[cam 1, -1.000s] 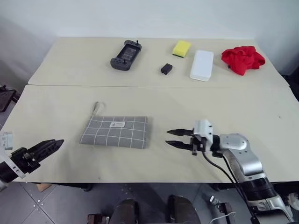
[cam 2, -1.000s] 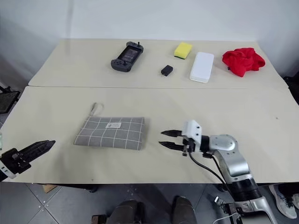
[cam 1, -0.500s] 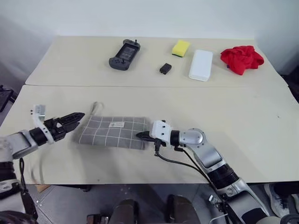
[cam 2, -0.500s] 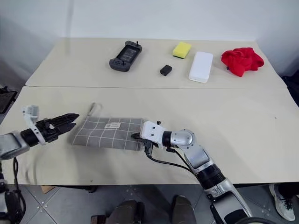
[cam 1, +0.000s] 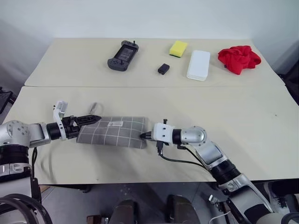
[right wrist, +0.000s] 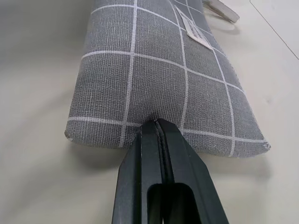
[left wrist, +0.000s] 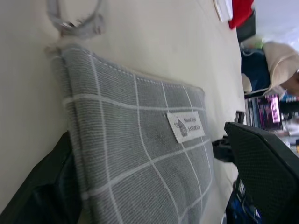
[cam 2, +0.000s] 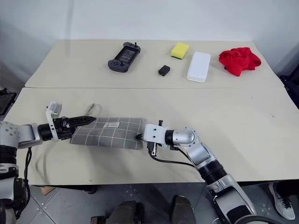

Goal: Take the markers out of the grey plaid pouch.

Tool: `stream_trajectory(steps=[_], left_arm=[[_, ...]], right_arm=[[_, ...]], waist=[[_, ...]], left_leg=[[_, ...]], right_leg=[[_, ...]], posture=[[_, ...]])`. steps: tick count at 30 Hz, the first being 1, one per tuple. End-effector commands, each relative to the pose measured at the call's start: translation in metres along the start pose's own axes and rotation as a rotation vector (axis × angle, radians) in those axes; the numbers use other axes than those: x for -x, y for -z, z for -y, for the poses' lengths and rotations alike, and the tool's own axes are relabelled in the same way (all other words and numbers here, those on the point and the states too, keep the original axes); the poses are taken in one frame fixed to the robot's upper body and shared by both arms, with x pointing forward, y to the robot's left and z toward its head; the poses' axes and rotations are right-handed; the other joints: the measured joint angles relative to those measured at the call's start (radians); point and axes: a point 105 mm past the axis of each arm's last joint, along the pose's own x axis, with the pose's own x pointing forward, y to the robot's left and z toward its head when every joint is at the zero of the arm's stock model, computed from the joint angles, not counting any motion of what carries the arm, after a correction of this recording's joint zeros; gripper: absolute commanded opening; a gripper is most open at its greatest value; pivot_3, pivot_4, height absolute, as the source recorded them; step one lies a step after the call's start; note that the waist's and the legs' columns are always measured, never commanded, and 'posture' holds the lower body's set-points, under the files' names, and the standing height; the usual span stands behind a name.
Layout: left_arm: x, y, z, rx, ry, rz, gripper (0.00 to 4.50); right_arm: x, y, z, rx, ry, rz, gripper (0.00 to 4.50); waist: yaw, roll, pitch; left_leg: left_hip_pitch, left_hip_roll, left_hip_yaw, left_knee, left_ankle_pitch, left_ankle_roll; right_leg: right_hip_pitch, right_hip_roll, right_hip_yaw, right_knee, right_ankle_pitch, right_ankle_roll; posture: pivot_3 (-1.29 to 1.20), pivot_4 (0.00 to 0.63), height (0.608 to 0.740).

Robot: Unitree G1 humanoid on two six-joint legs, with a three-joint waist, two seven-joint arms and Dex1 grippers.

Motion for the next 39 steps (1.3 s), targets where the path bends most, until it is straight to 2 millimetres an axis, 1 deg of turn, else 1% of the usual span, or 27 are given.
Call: stream_trajectory(steps=[1, 4, 6, 9, 12, 15, 16, 20, 23, 27, 31, 34, 39], left_arm=[[-0.002, 0.016, 0.010, 0.051, 0.054, -0.095, 4.50], [-0.004, 0.031, 0.023, 0.062, 0.108, -0.152, 4.50], [-0.006, 0.041, 0.028, 0.075, 0.135, -0.168, 4.50], [-0.008, 0.055, 0.027, 0.077, 0.148, -0.159, 4.50], [-0.007, 0.061, 0.024, 0.085, 0.150, -0.115, 4.50], [0.000, 0.057, 0.015, 0.092, 0.092, -0.031, 4.50], [0.005, 0.053, 0.012, 0.101, 0.082, 0.011, 4.50], [0.024, 0.041, 0.004, 0.126, 0.034, 0.120, 4.50], [0.031, 0.039, -0.001, 0.140, 0.003, 0.150, 4.50], [0.033, 0.042, 0.001, 0.144, 0.017, 0.138, 4.50], [0.027, 0.044, 0.002, 0.153, 0.026, 0.124, 4.50], [0.025, 0.043, 0.003, 0.159, 0.036, 0.128, 3.96], [0.027, 0.041, 0.000, 0.162, 0.012, 0.152, 2.52]], right_arm=[[0.004, 0.006, -0.001, 0.033, -0.025, -0.027, 0.02], [0.007, 0.010, 0.006, 0.052, -0.014, -0.045, 0.02], [0.007, 0.012, 0.010, 0.066, -0.009, -0.051, 0.02], [0.006, 0.014, 0.017, 0.096, -0.005, -0.061, 0.02], [0.007, 0.016, 0.024, 0.114, -0.001, -0.068, 0.02], [0.009, 0.016, 0.029, 0.120, 0.000, -0.069, 0.02], [0.009, 0.017, 0.029, 0.126, -0.002, -0.071, 0.02], [0.009, 0.020, 0.026, 0.149, -0.020, -0.074, 0.02], [0.008, 0.022, 0.023, 0.153, -0.035, -0.070, 0.02], [0.006, 0.023, 0.019, 0.162, -0.055, -0.065, 0.02], [0.005, 0.024, 0.019, 0.165, -0.055, -0.063, 0.02], [0.005, 0.024, 0.019, 0.165, -0.056, -0.061, 0.00], [0.006, 0.025, 0.020, 0.169, -0.055, -0.065, 0.00]], waist=[[0.000, 0.000, 0.000], [-0.001, 0.000, 0.000], [-0.001, 0.000, 0.000], [-0.001, 0.000, 0.000], [-0.001, 0.000, 0.000], [0.000, 0.000, 0.000], [-0.001, 0.000, 0.000], [-0.004, 0.000, 0.000], [-0.005, 0.000, 0.000], [-0.006, 0.000, 0.000], [-0.007, 0.000, 0.000], [-0.007, 0.000, 0.000], [-0.007, 0.000, 0.000]], left_leg=[[0.000, 0.000, 0.000, 0.000, 0.000, 0.000], [0.000, 0.002, 0.000, 0.000, 0.000, 0.000], [0.000, 0.003, 0.000, 0.000, 0.000, 0.000], [0.000, 0.004, -0.001, 0.000, 0.000, 0.000], [0.000, 0.004, -0.001, 0.000, 0.000, 0.000], [0.001, 0.004, -0.002, 0.001, 0.000, 0.000], [0.001, 0.004, -0.002, 0.001, 0.000, 0.000], [0.001, 0.004, -0.002, 0.001, 0.000, 0.000], [0.001, 0.004, -0.002, 0.000, 0.000, 0.000], [0.001, 0.004, -0.002, 0.000, 0.000, 0.000], [0.002, 0.004, -0.002, 0.000, 0.000, 0.000], [0.003, 0.004, -0.002, 0.000, 0.000, 0.000], [0.003, 0.004, -0.002, 0.000, 0.000, 0.000]], right_leg=[[0.000, 0.000, 0.000, 0.000, 0.000, 0.000], [0.000, 0.000, 0.001, 0.000, 0.000, 0.000], [0.000, 0.000, 0.002, 0.000, 0.000, 0.000], [0.000, 0.000, 0.002, 0.000, 0.000, 0.000], [0.000, 0.000, 0.003, 0.000, 0.000, 0.000], [0.001, -0.001, 0.003, 0.000, 0.000, 0.000], [0.001, -0.001, 0.003, 0.000, 0.000, 0.000], [0.001, 0.000, 0.003, 0.000, 0.000, 0.000], [0.001, 0.000, 0.003, 0.000, 0.000, 0.000], [0.001, 0.000, 0.004, 0.000, 0.000, 0.000], [0.001, 0.000, 0.004, 0.000, 0.000, 0.000], [0.002, 0.000, 0.004, 0.000, 0.000, 0.000], [0.002, 0.000, 0.004, 0.000, 0.000, 0.000]], posture=[[0.00, 0.150, 0.740], [0.00, 0.150, 0.740], [0.00, 0.150, 0.740], [0.00, 0.150, 0.740], [0.00, 0.150, 0.740], [0.00, 0.150, 0.740], [0.00, 0.150, 0.740], [0.00, 0.150, 0.740], [0.00, 0.150, 0.740], [0.00, 0.150, 0.740], [0.00, 0.150, 0.740], [0.00, 0.150, 0.740], [0.00, 0.150, 0.740]])
